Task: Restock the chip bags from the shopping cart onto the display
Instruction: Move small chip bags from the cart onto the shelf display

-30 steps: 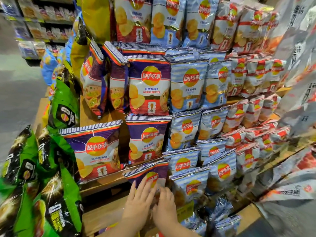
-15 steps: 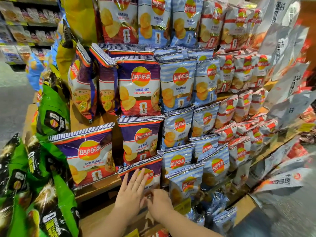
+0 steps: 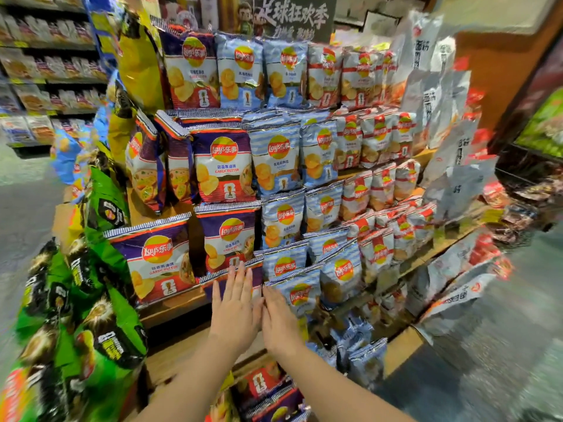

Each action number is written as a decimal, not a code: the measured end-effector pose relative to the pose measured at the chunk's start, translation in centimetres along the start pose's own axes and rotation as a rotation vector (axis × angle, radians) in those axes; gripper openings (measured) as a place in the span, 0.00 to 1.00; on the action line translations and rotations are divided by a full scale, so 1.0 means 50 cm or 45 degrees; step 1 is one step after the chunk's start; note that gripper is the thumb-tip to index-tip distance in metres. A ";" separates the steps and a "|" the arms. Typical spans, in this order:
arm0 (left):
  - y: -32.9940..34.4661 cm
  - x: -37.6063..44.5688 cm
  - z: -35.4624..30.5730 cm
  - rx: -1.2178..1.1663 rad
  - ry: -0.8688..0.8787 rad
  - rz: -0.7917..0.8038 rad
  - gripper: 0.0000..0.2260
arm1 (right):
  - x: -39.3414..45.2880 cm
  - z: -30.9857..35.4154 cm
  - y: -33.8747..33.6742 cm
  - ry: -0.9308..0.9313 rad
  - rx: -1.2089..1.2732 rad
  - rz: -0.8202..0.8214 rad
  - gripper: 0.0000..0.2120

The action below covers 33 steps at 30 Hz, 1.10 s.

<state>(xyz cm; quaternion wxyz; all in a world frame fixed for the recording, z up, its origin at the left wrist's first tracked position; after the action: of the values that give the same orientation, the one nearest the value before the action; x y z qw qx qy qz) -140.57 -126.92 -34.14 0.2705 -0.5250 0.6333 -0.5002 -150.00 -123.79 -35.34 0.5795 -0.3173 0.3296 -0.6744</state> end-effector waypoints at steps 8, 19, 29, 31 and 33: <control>-0.085 -0.156 -0.246 -0.209 -0.141 0.011 0.28 | -0.206 -0.093 -0.178 0.077 -0.100 -0.031 0.23; -0.052 -0.453 -0.626 -0.201 0.246 0.216 0.26 | -0.604 -0.270 -0.413 0.326 -0.154 -0.274 0.23; 0.010 -0.625 -0.937 -0.300 0.587 0.339 0.26 | -0.903 -0.434 -0.580 0.560 -0.102 -0.593 0.39; 0.030 -0.656 -0.994 -0.308 0.646 0.373 0.28 | -0.956 -0.481 -0.600 0.598 -0.124 -0.628 0.43; 0.052 -0.684 -1.061 -0.334 0.697 0.437 0.27 | -1.009 -0.522 -0.630 0.658 -0.131 -0.664 0.48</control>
<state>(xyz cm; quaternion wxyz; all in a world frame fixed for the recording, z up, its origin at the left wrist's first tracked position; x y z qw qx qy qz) -177.27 -76.51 -24.04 0.1010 -0.2874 0.8203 -0.4840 -182.79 -68.32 -27.26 0.2690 -0.2387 0.4066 -0.8399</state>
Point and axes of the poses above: each hand's wrist, its own x-axis towards the middle knuckle, its own y-axis out of the palm, z = x × y, the point moved 7 cm from there along x, towards the middle knuckle, and after that the axes turned 9 degrees about -x, right-handed, at the moved point
